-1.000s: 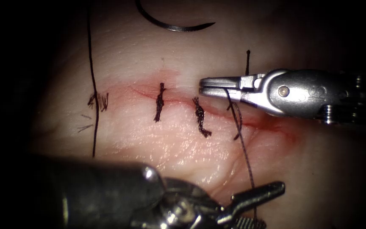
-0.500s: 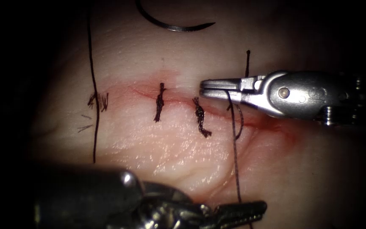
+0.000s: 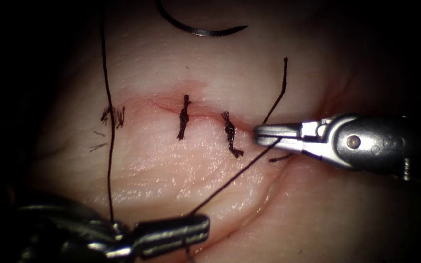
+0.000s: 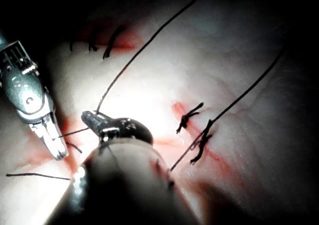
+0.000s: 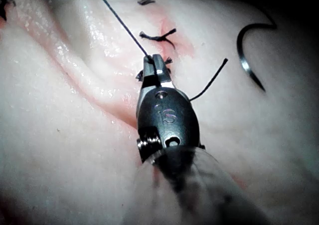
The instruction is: Wound Closure
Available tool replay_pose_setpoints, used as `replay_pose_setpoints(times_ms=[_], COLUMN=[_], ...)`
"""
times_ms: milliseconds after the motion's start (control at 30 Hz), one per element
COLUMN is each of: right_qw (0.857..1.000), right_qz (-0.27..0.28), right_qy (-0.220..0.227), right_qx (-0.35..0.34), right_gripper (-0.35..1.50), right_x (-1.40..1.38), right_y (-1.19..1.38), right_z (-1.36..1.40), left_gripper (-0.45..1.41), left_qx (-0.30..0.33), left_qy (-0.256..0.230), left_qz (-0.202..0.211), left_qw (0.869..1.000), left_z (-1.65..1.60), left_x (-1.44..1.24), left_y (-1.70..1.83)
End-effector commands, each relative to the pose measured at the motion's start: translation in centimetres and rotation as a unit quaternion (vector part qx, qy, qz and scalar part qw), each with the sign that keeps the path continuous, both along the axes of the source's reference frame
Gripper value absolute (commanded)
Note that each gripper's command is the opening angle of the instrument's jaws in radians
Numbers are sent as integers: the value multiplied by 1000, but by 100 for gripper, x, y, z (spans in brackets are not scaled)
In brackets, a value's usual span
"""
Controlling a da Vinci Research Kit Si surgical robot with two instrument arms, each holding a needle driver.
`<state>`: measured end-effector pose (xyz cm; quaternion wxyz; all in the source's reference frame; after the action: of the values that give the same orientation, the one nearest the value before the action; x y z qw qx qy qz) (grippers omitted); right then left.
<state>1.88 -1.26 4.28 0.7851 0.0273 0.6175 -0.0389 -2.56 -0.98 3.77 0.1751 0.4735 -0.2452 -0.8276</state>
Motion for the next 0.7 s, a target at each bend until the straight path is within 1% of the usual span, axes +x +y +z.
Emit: replay_pose_setpoints(times_ms=[33, 67, 100, 133, 167, 300, 333, 367, 433, 467, 567, 667, 700], right_qw=[999, 999, 999, 998, 998, 998, 998, 997, 997, 996, 996, 996, 994], right_qz=[19, 19, 24, 25, 27, 30, 30, 42, 45, 60, 80, 85, 95], right_qy=[12, 12, 15, 17, 21, 20, 20, 9, 8, -8, -32, -42, -60], right_qx=[28, 28, 40, 46, 56, 59, 59, 58, 59, 59, 32, 8, -13], right_gripper=[79, 79, 99, 111, 130, 141, 141, 148, 148, 148, 146, 140, 136], right_x=[-2, -2, -5, -8, -14, -23, -23, -27, -29, -29, -21, -15, -5], right_y=[-6, -6, -8, -10, -14, -21, -21, -22, -22, -22, -23, -23, -23], right_z=[-7, -7, -10, -12, -18, -27, -27, -31, -32, -35, -43, -47, -51], left_gripper=[-45, -45, -45, -45, -45, -45, -45, -45, -45, -45, -45, -45, -45], left_qx=[-5, -5, -7, -9, -13, -18, -18, -19, -18, -17, -19, -19, -19], left_qy=[-1, -1, -2, -1, 0, 3, 3, 6, 7, 11, 5, 1, -4], left_qz=[-3, -3, -4, -5, -7, -10, -10, -11, -12, -16, -13, -11, -10], left_qw=[1000, 1000, 1000, 1000, 1000, 1000, 1000, 1000, 1000, 1000, 1000, 1000, 1000], left_z=[-4, -4, -7, -10, -16, -25, -25, -28, -29, -28, -26, -23, -19], left_x=[1, 1, 3, 6, 11, 20, 20, 22, 23, 20, 10, 2, -8], left_y=[1, 1, 1, 2, 4, 9, 9, 11, 12, 14, 17, 18, 19])
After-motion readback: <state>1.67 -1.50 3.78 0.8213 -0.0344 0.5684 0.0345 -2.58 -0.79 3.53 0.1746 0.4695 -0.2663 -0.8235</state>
